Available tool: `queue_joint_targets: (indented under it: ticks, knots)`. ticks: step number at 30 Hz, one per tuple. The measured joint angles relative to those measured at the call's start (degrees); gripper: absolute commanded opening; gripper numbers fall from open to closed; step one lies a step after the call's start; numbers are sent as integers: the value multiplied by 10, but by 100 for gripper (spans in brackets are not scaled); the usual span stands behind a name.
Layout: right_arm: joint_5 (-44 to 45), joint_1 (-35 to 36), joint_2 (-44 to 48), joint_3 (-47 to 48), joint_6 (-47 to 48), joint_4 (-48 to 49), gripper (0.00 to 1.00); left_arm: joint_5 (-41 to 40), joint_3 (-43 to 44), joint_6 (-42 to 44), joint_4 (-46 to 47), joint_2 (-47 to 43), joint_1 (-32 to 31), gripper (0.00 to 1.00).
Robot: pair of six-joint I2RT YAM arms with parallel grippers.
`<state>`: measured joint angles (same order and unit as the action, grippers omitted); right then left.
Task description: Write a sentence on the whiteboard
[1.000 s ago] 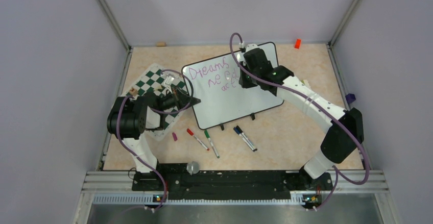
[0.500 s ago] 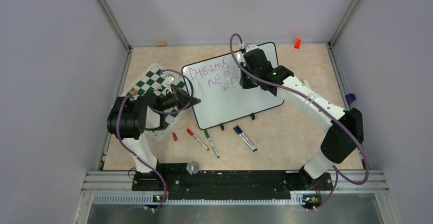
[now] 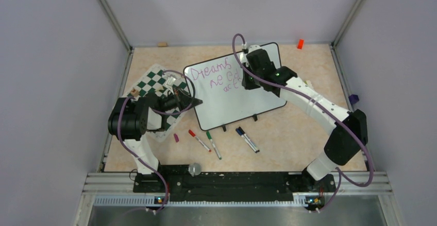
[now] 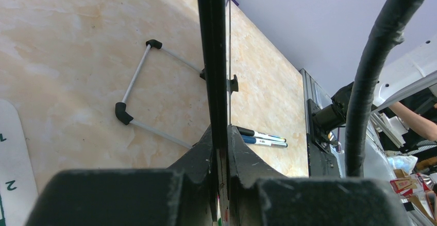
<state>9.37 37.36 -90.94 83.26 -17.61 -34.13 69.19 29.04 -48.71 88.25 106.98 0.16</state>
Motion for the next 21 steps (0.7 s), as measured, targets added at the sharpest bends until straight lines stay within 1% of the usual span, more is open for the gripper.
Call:
queue_joint_targets:
  ticks: [11,21]
  knots:
    - [-9,0,59,-40,0,9,0,4,2,0,0,0,0,0]
    - [-13,0,58,-52,-1,17,0,4,2,0,0,0,0,0]
